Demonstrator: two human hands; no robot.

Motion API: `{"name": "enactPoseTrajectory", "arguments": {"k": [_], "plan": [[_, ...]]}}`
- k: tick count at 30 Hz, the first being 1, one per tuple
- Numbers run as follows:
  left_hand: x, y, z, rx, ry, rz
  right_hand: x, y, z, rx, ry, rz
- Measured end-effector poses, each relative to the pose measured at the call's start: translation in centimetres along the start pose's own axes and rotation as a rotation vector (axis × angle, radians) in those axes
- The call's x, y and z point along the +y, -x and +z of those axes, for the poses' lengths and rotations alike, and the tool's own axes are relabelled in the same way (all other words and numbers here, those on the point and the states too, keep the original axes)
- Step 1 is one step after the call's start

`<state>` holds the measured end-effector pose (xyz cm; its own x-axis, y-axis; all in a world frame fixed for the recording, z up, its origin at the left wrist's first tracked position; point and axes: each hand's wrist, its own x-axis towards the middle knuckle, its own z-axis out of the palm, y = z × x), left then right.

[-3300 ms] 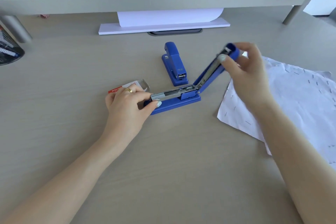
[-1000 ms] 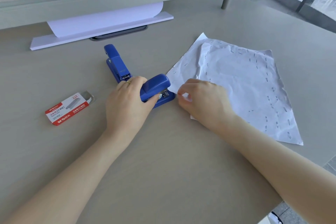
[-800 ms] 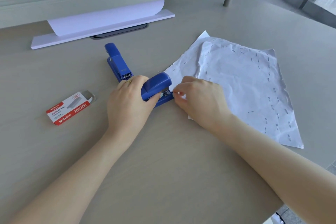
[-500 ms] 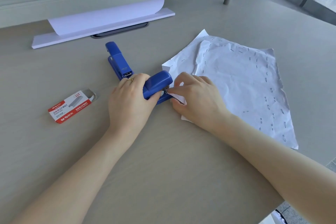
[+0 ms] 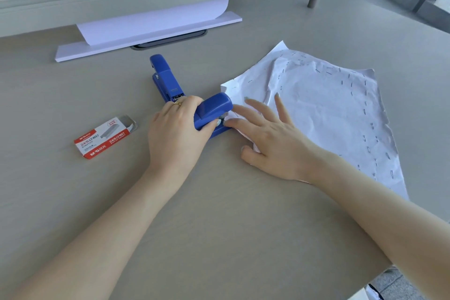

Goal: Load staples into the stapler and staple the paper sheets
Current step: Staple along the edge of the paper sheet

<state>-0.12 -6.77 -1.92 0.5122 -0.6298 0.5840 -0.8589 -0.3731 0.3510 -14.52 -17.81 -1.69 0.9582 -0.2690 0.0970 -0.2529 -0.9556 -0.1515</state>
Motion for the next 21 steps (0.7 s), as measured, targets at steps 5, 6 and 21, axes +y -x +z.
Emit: {"name": "enactPoseTrajectory", "arguments": {"k": [5,6,21], "plan": [[-0.1,-0.1,0.0,-0.013,-0.006,-0.014,1.2,-1.5,-1.0,-0.061,-0.495,0.058],[-0.1,-0.1,0.1,-0.017,-0.006,-0.015,1.8,-2.1,-1.2,-0.055,-0.589,0.095],[-0.4,-0.6,-0.1,-0.045,-0.095,0.043,5.7,-6.7,-0.9,-0.188,-0.084,-0.211]]}}
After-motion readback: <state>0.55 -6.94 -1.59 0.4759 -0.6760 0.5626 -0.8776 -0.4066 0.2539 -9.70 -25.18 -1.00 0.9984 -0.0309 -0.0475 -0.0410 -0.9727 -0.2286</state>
